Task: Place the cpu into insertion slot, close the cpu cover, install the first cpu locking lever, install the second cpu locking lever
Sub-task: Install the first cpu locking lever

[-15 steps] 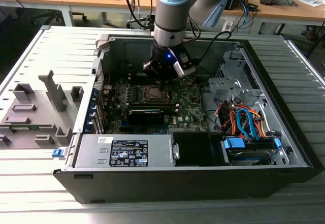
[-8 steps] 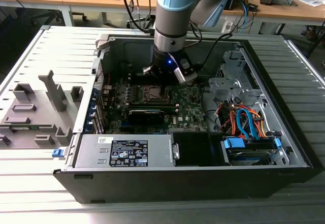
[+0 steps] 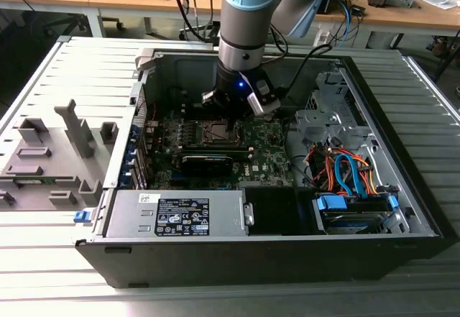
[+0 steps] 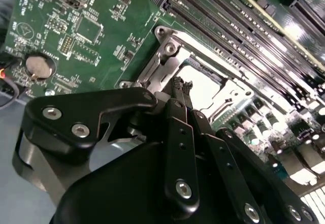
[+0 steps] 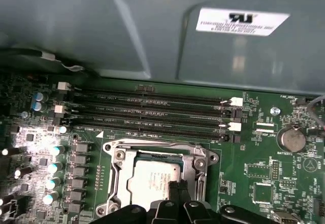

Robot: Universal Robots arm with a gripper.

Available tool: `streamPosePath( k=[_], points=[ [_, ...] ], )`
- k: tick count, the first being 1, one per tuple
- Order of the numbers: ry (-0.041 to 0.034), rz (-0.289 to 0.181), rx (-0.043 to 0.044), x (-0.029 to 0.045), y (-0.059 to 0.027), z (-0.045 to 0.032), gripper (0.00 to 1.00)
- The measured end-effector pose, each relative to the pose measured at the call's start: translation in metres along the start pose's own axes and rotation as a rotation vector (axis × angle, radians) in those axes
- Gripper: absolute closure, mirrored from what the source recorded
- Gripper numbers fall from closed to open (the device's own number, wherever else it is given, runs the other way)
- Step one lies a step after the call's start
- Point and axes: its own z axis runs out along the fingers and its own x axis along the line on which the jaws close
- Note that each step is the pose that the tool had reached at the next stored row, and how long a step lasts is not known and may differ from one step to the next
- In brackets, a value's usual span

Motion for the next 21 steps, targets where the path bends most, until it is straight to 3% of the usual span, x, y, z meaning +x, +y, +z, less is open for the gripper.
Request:
streamPosePath(
  k=[4, 10, 16, 21],
  points=[
    [-0.0003, 0.000, -0.0028, 0.0003, 0.0008, -0.0121, 0.89],
    [-0.0002, 0.000, -0.0030, 0.0004, 0.0014, -0.0218, 0.89],
    [-0.0003, 0.000, -0.0031, 0.0006, 0.0020, -0.0295, 0.89],
    [-0.0003, 0.000, -0.0031, 0.0006, 0.0020, -0.0305, 0.89]
  ],
)
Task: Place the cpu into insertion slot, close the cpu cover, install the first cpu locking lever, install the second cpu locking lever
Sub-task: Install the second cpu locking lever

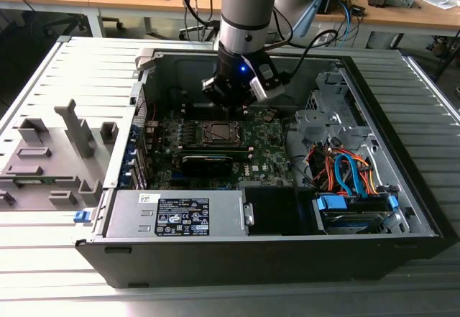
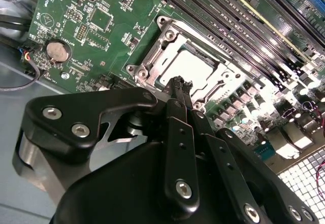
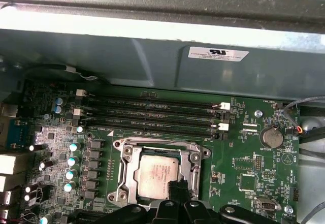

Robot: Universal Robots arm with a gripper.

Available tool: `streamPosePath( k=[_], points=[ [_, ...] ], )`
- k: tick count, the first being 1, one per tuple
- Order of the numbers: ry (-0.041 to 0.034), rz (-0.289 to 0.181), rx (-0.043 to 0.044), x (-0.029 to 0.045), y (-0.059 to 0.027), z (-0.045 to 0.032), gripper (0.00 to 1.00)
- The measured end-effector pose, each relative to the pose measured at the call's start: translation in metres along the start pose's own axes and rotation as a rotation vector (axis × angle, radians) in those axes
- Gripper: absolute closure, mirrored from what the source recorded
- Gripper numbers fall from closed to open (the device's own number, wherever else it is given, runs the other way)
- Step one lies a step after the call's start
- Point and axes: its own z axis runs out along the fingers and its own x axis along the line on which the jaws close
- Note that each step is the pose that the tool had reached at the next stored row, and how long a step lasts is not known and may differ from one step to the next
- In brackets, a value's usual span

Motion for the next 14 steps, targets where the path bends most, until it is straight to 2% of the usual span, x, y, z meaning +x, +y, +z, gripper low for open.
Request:
streamPosePath(
  k=[8, 14],
  points=[
    [0.0002, 0.000, 0.0003, 0.0001, -0.0002, -0.0005, 0.89],
    [0.0001, 0.000, 0.0000, 0.0004, -0.0040, -0.0007, 0.89]
  ],
)
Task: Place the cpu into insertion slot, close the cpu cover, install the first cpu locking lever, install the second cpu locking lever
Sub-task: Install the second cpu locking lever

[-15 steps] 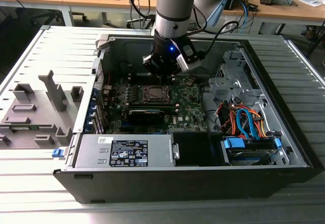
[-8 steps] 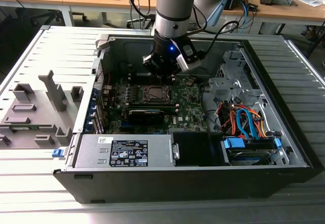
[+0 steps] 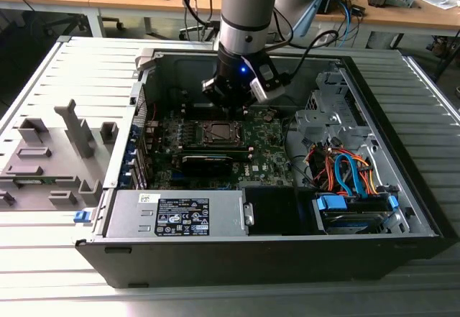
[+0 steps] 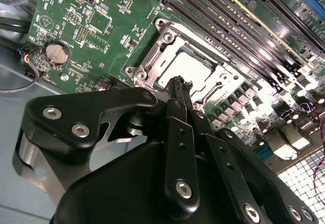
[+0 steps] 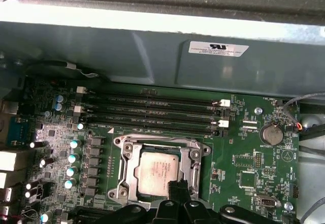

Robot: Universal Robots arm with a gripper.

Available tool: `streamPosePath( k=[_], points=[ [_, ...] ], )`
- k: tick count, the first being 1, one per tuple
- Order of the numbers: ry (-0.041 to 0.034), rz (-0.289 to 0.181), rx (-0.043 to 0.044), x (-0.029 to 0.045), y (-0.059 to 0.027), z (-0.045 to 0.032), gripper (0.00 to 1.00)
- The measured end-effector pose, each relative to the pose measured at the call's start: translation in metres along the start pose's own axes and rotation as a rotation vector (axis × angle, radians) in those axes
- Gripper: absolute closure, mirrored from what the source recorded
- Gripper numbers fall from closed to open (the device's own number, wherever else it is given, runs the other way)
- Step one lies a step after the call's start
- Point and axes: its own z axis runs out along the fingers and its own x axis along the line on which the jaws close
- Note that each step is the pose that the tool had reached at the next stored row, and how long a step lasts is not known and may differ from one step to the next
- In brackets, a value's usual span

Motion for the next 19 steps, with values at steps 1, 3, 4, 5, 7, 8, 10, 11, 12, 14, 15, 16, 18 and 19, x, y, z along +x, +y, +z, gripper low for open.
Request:
streamPosePath(
  k=[1, 3, 4, 5, 7, 8, 10, 11, 12, 14, 15, 16, 18, 19],
  points=[
    [0.0000, 0.000, 0.0000, 0.0001, -0.0007, 0.0000, 0.89],
    [-0.0001, 0.000, 0.0000, 0.0002, -0.0021, -0.0001, 0.89],
    [0.0000, 0.000, 0.0000, 0.0003, -0.0029, -0.0002, 0.89],
    [-0.0001, 0.000, 0.0000, 0.0003, -0.0034, -0.0002, 0.89],
    [-0.0001, 0.000, 0.0000, 0.0004, -0.0046, -0.0003, 0.89],
    [0.0000, 0.000, -0.0001, 0.0005, -0.0053, -0.0003, 0.89],
    [-0.0001, 0.000, 0.0000, 0.0006, -0.0062, -0.0004, 0.89],
    [0.0000, 0.000, 0.0000, 0.0006, -0.0065, -0.0004, 0.89],
    [0.0000, 0.000, 0.0000, 0.0007, -0.0070, -0.0005, 0.89],
    [-0.0001, 0.000, 0.0000, 0.0007, -0.0076, -0.0005, 0.89],
    [0.0000, 0.000, -0.0001, 0.0008, -0.0077, -0.0005, 0.89],
    [0.0000, 0.000, -0.0001, 0.0008, -0.0080, -0.0005, 0.89],
    [-0.0001, 0.000, 0.0000, 0.0008, -0.0084, -0.0005, 0.89],
    [0.0000, 0.000, 0.0000, 0.0008, -0.0086, -0.0006, 0.89]
  ],
)
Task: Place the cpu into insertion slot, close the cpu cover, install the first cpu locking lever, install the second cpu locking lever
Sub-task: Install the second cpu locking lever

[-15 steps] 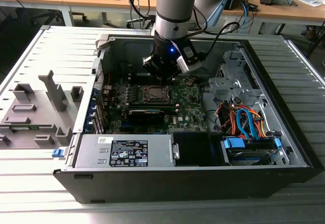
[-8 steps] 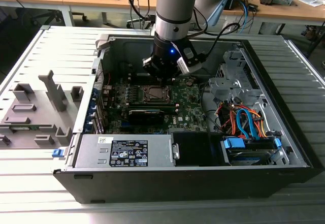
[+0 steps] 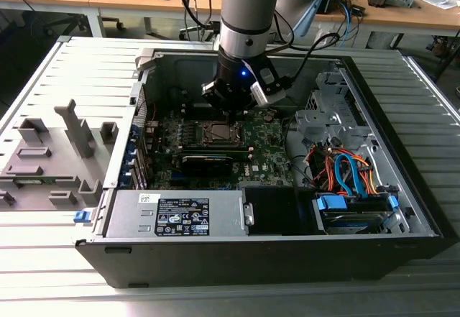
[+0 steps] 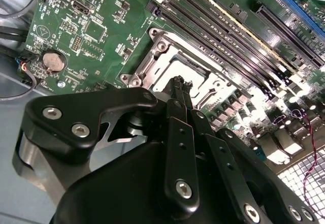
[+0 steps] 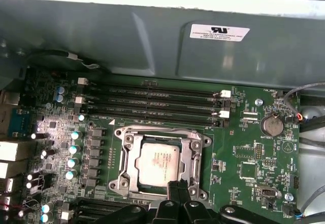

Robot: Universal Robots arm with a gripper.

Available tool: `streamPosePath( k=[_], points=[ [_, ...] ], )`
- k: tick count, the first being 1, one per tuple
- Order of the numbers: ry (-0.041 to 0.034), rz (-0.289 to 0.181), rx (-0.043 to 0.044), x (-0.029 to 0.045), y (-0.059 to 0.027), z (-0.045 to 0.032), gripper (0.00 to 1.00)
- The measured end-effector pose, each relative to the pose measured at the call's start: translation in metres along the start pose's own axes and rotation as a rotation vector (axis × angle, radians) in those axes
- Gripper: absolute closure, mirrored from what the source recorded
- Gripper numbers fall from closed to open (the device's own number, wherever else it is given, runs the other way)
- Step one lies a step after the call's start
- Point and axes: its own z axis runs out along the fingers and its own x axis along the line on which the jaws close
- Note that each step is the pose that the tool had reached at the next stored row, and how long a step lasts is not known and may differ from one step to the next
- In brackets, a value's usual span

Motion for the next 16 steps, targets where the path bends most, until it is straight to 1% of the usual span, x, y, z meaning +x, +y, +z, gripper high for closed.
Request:
streamPosePath(
  k=[16],
  points=[
    [0.0000, 0.000, 0.0000, 0.0004, -0.0037, -0.0003, 0.89]
  ],
)
